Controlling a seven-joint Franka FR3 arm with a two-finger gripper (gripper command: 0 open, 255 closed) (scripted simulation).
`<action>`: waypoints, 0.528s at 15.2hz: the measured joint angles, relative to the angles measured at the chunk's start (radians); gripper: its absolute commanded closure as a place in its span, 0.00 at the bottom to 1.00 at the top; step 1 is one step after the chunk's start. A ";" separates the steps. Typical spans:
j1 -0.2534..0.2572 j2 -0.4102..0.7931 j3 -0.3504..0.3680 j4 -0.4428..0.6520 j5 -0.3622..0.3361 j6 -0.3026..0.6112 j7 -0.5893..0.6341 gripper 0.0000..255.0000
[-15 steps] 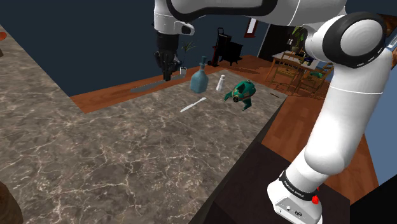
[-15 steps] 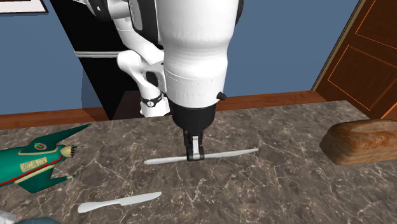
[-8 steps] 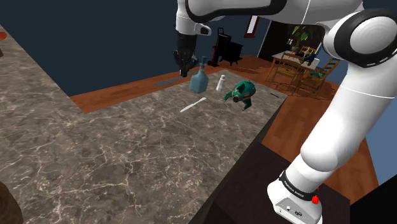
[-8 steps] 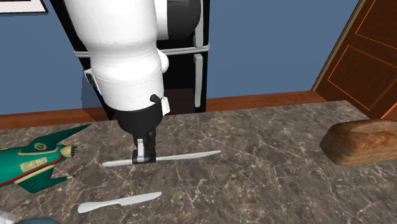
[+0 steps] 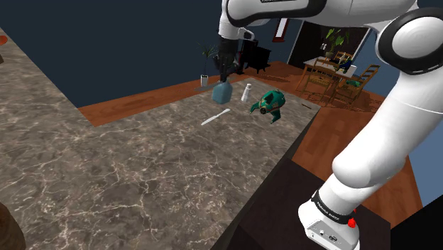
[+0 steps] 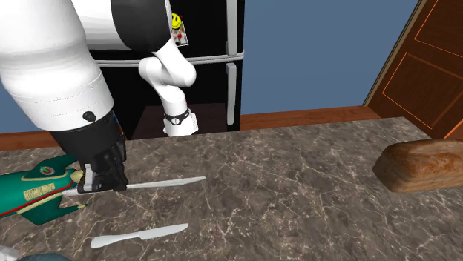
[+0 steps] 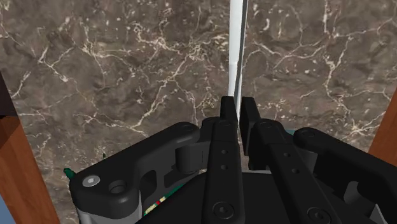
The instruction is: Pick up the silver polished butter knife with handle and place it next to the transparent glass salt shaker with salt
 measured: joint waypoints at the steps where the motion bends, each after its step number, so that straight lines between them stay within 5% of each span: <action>1: -0.016 -0.011 -0.013 -0.015 0.005 0.007 -0.030 1.00; 8: -0.100 -0.006 -0.087 -0.005 0.008 0.011 -0.188 1.00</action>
